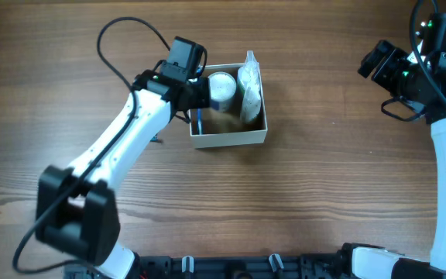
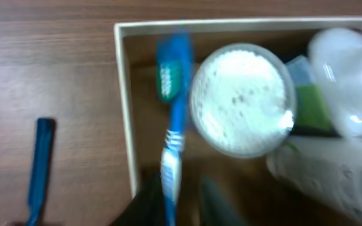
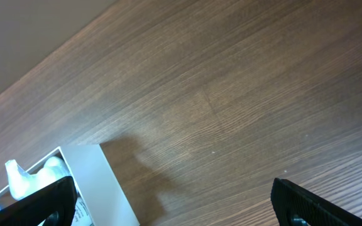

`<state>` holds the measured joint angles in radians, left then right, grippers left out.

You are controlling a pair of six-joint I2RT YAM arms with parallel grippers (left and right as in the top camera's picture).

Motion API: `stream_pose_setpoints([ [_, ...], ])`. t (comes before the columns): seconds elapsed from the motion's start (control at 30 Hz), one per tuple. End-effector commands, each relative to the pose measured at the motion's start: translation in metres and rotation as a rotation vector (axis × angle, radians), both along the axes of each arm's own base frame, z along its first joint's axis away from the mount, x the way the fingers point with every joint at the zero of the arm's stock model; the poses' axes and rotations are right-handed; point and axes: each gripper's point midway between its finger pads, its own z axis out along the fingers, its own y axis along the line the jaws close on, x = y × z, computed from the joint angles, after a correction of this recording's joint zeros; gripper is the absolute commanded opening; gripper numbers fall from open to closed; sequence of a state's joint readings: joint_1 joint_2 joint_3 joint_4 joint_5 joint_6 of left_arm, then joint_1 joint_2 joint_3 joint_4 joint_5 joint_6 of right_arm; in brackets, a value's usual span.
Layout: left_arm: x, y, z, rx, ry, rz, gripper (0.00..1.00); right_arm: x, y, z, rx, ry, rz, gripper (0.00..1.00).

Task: Pack container
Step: 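Place the toothbrush into the box and release it, then grasp the blue razor with the left gripper and lift it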

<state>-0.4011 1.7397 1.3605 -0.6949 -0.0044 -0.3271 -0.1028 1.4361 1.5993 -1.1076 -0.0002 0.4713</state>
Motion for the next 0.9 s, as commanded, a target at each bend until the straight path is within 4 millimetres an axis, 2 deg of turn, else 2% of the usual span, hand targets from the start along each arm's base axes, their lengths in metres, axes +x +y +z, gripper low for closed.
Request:
stream_pose_setpoints([
  [0.0, -0.015, 0.010, 0.033, -0.007, -0.030, 0.032, 0.59, 0.002, 0.001, 0.003, 0.008, -0.009, 0.003, 1.00],
  [0.03, -0.020, 0.021, 0.029, 0.045, -0.012, 0.054, 0.70, 0.002, 0.001, 0.003, 0.008, -0.009, 0.002, 1.00],
  [0.07, -0.022, 0.030, 0.026, 0.081, 0.001, 0.073, 0.70, 0.002, 0.001, 0.003, 0.008, -0.009, 0.002, 1.00],
  [0.17, -0.027, 0.069, 0.017, 0.182, 0.051, 0.158, 0.70, 0.002, 0.001, 0.003, 0.008, -0.009, 0.002, 1.00],
  [0.3, -0.018, 0.116, -0.004, 0.212, 0.117, 0.269, 0.68, 0.002, 0.001, 0.003, 0.008, -0.009, 0.003, 1.00],
  [0.37, -0.013, 0.131, -0.020, 0.215, 0.155, 0.301, 0.59, 0.002, 0.001, 0.003, 0.008, -0.009, 0.003, 1.00],
  [0.4, -0.011, 0.129, -0.035, 0.197, 0.195, 0.237, 0.49, 0.002, 0.001, 0.003, 0.008, -0.009, 0.002, 1.00],
  [0.5, -0.012, 0.119, -0.078, 0.164, 0.298, 0.105, 0.37, 0.002, 0.001, 0.003, 0.008, -0.009, 0.003, 1.00],
  [0.63, -0.010, 0.118, -0.110, 0.180, 0.342, 0.058, 0.40, 0.002, 0.001, 0.003, 0.008, -0.009, 0.003, 0.99],
  [0.73, -0.007, 0.117, -0.120, 0.179, 0.346, 0.053, 0.53, 0.002, 0.001, 0.003, 0.008, -0.009, 0.003, 1.00],
  [0.8, -0.006, 0.116, -0.123, 0.177, 0.345, 0.053, 0.54, 0.002, 0.001, 0.003, 0.008, -0.009, 0.002, 1.00],
  [0.87, -0.006, 0.112, -0.126, 0.158, 0.354, 0.045, 0.49, 0.002, 0.001, 0.003, 0.008, -0.009, 0.003, 1.00],
])
